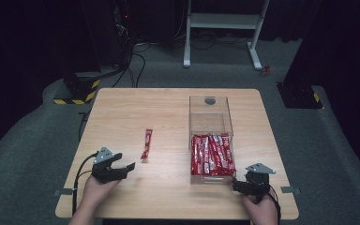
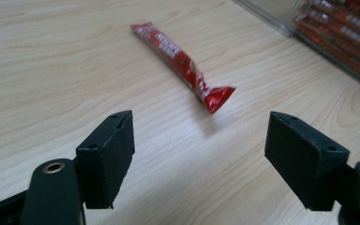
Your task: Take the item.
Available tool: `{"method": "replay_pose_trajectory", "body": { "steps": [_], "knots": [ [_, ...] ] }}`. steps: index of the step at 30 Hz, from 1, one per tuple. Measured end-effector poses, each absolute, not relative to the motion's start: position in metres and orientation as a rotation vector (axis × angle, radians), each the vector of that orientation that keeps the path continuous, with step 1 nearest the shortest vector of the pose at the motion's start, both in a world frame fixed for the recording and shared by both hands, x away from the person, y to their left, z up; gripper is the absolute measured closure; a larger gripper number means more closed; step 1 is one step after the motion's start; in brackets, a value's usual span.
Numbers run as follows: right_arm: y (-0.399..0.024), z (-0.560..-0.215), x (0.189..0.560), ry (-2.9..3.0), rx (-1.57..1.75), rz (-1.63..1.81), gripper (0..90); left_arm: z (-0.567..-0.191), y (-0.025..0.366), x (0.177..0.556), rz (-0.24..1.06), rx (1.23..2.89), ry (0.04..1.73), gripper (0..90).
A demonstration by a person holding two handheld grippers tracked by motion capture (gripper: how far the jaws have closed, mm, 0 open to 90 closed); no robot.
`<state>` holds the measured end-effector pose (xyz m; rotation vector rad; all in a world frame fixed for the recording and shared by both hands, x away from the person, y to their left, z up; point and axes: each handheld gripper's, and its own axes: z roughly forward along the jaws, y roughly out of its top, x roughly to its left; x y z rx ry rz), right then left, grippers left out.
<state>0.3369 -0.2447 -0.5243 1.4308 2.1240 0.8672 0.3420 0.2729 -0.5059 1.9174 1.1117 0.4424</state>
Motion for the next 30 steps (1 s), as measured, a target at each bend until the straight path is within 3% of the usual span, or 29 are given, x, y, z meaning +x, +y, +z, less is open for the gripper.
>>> {"method": "replay_pose_trajectory", "body": {
  "steps": [15,23,30],
  "knots": [
    [-0.245,-0.524,0.337,2.125,1.427,0.867,12.7,-0.527,0.297,0.316,0.545,2.074,1.188,20.5],
    [-0.245,-0.524,0.337,2.125,1.428,0.867,12.7,-0.529,0.303,0.311,0.536,2.05,1.225,14.3],
    [-0.245,-0.524,0.337,2.125,1.426,0.866,12.7,-0.53,0.303,0.31,0.534,2.049,1.214,14.1]
  ]
}}
